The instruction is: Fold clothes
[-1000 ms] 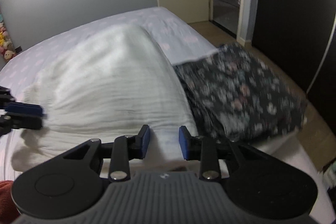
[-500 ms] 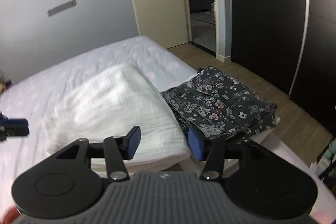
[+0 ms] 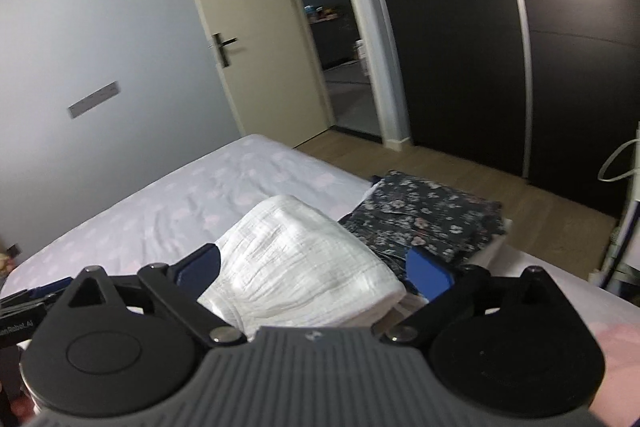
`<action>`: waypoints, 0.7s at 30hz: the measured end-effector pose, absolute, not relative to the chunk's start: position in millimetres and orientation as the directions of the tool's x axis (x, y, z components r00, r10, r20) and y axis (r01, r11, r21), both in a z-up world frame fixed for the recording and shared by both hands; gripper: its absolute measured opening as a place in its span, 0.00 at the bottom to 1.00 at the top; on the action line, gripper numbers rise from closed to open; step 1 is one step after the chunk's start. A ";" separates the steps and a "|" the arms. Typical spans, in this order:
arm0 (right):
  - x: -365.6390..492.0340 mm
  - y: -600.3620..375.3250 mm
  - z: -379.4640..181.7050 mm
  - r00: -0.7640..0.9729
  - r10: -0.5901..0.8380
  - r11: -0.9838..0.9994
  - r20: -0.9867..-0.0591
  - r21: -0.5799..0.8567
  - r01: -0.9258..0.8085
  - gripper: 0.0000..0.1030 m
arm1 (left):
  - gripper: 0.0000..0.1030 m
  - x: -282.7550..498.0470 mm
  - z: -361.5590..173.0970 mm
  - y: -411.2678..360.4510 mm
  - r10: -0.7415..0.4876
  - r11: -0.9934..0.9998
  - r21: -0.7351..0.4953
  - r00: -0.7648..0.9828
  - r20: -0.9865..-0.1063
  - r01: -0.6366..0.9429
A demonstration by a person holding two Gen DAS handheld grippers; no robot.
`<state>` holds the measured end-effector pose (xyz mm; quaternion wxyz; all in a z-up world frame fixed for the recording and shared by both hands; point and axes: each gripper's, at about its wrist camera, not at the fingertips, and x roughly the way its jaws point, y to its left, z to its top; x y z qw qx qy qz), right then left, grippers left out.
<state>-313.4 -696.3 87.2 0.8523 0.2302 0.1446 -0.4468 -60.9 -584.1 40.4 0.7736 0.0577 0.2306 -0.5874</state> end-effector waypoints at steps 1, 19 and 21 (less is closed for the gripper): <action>-313.2 -687.9 88.0 0.563 -0.698 0.500 -0.442 0.261 0.826 0.98 | 0.75 -62.8 42.1 -581.0 -0.882 0.313 -0.183 0.214 -0.420 0.932; -295.7 -582.6 49.5 0.511 -0.776 0.485 -0.370 0.168 0.858 0.99 | 0.82 -97.0 39.3 -527.1 -0.849 0.429 -0.076 0.373 -0.375 0.900; -296.0 -577.7 43.0 0.511 -0.776 0.484 -0.370 0.169 0.858 0.99 | 0.82 -97.1 34.0 -526.0 -0.836 0.444 -0.071 0.385 -0.391 0.893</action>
